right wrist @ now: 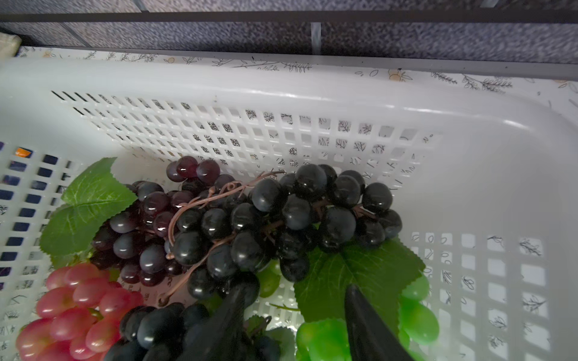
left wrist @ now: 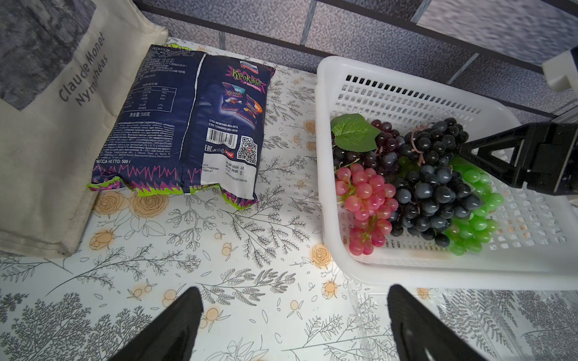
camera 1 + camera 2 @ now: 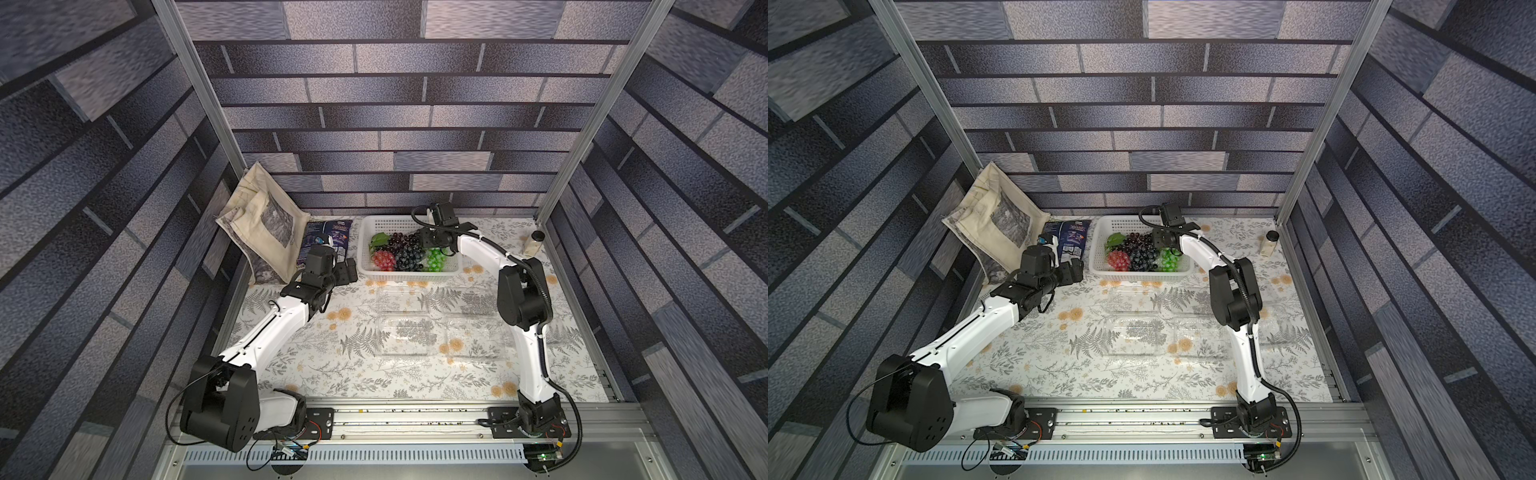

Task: Pack grapes into containers
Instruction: Pick up the grape from the basket.

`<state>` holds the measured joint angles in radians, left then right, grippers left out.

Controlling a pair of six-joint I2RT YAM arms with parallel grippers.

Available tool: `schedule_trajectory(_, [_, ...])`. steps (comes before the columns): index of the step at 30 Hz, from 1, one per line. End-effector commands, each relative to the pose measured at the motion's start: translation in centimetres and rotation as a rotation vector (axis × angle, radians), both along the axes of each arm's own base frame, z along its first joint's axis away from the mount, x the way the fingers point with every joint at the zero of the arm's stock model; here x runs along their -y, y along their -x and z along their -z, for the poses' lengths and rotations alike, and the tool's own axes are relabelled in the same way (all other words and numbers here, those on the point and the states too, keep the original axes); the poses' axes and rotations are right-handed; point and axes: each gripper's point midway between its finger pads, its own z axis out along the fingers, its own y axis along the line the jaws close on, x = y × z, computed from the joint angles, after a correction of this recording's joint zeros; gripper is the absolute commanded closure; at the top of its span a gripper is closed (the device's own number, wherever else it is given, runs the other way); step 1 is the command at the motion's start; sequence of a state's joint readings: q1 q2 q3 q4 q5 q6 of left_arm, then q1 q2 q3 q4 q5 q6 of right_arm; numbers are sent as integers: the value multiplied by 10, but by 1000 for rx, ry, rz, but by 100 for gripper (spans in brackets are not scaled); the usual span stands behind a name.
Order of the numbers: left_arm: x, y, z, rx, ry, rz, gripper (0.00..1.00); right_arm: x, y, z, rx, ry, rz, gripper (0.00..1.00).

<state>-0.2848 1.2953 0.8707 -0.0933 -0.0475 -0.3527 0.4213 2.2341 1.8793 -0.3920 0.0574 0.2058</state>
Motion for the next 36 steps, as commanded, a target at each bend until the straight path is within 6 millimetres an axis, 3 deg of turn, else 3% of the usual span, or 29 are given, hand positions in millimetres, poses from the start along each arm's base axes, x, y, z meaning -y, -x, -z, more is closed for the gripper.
schedule_trajectory(1, [7,-2,-10,16,38,8,6,-5,19,-18,3,-43,-25,46])
schedule_trajectory(11, [5,4,-15,29,56,-4,6,-17,60,-16,-37,-86,-85,45])
schedule_trajectory(13, [5,6,-16,30,62,-3,6,-19,63,-35,-4,-107,-91,44])
schedule_trajectory(17, [4,8,-16,30,67,-8,6,-27,69,-36,-10,-119,-112,43])
schedule_trajectory(27, [6,9,-16,21,72,-1,6,-34,72,-23,-41,-101,-117,51])
schedule_trajectory(28, [6,9,-15,20,72,-1,6,-34,71,-7,-68,-86,-113,52])
schedule_trajectory(36, [6,9,-15,20,74,2,6,-33,71,6,-94,-64,-107,55])
